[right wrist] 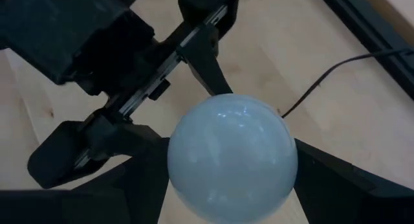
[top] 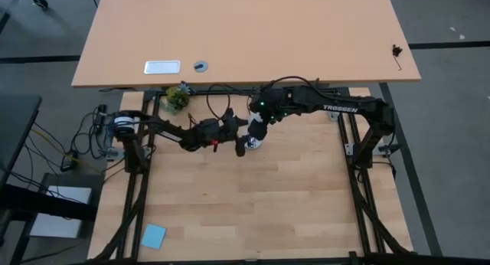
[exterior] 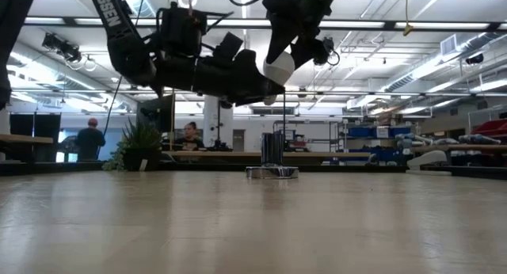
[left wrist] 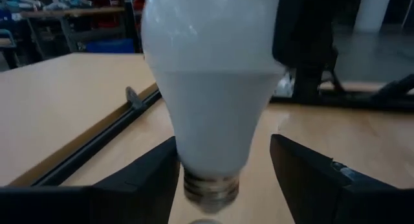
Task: Screw lightbulb
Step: Insert the lightbulb into the lamp
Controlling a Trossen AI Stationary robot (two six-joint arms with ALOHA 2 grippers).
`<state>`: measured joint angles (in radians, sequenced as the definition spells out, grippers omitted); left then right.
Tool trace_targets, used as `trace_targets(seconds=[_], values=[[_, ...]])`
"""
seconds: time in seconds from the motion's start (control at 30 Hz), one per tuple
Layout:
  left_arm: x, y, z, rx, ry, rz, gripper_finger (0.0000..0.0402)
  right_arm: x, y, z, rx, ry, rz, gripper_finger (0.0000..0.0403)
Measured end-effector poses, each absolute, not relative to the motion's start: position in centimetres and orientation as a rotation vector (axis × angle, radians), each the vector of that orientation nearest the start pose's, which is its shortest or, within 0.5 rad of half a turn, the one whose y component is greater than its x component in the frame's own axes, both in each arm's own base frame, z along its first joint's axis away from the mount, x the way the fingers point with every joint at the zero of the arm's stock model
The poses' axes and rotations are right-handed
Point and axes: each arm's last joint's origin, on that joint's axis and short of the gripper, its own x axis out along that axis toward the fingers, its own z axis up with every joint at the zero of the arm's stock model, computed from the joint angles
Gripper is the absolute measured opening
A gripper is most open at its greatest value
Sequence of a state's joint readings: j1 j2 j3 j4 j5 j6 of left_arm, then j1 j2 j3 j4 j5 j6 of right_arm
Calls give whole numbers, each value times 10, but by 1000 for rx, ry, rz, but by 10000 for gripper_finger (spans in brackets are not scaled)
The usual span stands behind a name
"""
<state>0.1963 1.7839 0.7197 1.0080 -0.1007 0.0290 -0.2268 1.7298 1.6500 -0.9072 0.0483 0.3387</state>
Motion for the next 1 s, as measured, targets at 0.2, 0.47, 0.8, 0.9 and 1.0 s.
trace_targets(seconds=[0.2,0.47,0.8,0.9,1.0], values=[[322,67,192,66,192,293,267,353,-88,324,395,937,-427,292],[296,50,191,70,287,250,275,352,-90,321,380,951,-424,293],[263,41,172,33,55,180,266,369,-93,293,351,1037,-395,293],[261,41,168,33,84,177,257,373,-94,285,345,1054,-386,295],[261,41,167,38,100,176,249,378,-95,274,353,1091,-369,295]])
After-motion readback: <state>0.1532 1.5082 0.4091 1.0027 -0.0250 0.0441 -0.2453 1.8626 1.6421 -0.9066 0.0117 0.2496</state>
